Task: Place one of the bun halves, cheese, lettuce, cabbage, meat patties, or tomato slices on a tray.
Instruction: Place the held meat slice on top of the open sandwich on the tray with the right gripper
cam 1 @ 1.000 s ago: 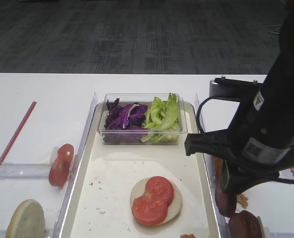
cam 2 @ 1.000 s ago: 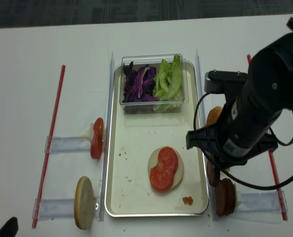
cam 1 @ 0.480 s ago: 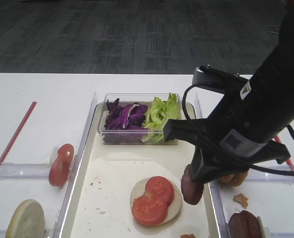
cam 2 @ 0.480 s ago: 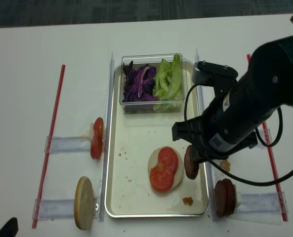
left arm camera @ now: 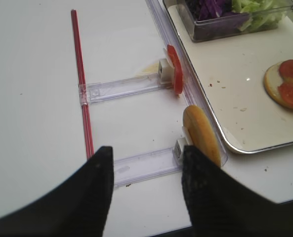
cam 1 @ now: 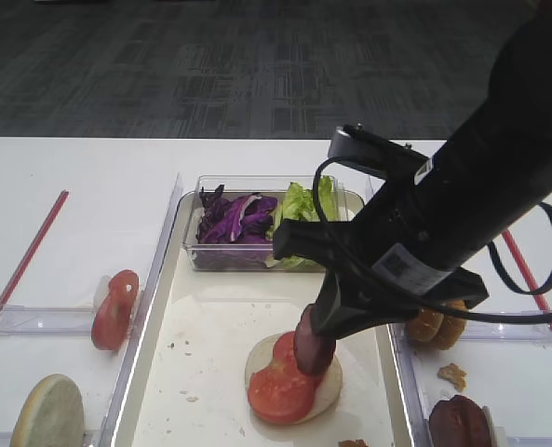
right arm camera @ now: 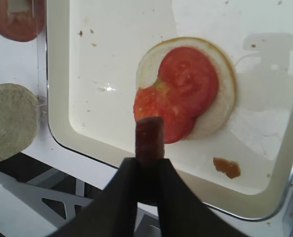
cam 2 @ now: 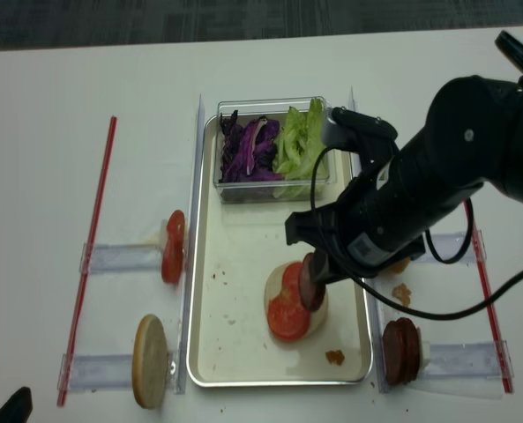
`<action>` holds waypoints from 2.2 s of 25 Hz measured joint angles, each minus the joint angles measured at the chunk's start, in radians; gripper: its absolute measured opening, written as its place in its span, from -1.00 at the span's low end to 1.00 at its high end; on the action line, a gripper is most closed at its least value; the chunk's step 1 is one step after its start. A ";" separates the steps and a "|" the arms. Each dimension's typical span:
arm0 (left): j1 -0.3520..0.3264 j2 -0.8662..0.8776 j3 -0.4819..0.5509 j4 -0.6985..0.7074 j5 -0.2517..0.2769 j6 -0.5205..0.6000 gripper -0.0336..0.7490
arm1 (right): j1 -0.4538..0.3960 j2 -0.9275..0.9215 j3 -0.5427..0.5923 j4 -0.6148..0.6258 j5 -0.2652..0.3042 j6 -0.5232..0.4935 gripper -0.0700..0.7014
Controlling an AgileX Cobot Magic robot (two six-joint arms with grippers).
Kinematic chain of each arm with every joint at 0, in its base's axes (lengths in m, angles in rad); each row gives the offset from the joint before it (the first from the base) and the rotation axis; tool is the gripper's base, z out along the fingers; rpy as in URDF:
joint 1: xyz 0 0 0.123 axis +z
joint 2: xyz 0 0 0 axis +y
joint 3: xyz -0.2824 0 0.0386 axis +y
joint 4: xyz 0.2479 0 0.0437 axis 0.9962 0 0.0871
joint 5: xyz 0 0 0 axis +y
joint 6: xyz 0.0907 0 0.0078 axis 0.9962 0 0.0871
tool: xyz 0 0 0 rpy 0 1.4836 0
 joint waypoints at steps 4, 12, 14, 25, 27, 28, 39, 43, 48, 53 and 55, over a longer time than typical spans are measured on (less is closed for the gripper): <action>0.000 0.000 0.000 0.000 0.000 0.000 -0.13 | 0.000 0.039 0.000 0.057 -0.036 -0.066 -0.50; 0.000 0.000 0.000 0.000 0.000 0.000 -0.13 | 0.000 0.087 0.000 0.134 -0.070 -0.138 -0.50; 0.000 0.000 0.000 0.000 0.000 0.000 -0.13 | 0.000 0.105 0.000 0.162 -0.070 -0.172 -0.50; 0.000 0.000 0.000 0.000 0.000 0.000 -0.13 | -0.020 0.169 0.000 0.249 -0.095 -0.236 -0.50; 0.000 0.000 0.000 0.000 0.000 0.000 -0.13 | -0.041 0.175 0.000 0.262 -0.085 -0.252 -0.50; 0.000 0.000 0.000 0.000 0.000 0.000 -0.13 | -0.049 0.177 0.000 0.277 -0.074 -0.265 -0.50; 0.000 0.000 0.000 0.000 0.000 0.000 -0.13 | -0.129 0.253 0.000 0.539 0.053 -0.571 -0.50; 0.000 0.000 0.000 0.000 0.000 0.000 -0.13 | -0.130 0.257 0.000 0.535 0.055 -0.598 -0.50; 0.000 0.000 0.000 0.000 0.000 0.000 -0.13 | -0.130 0.278 0.000 0.511 0.059 -0.602 -0.50; 0.000 0.000 0.000 0.000 0.000 0.000 -0.13 | -0.130 0.295 0.000 0.507 0.053 -0.602 -0.50; 0.000 0.000 0.000 0.000 0.000 0.000 -0.13 | -0.130 0.295 0.000 0.501 0.037 -0.600 -0.50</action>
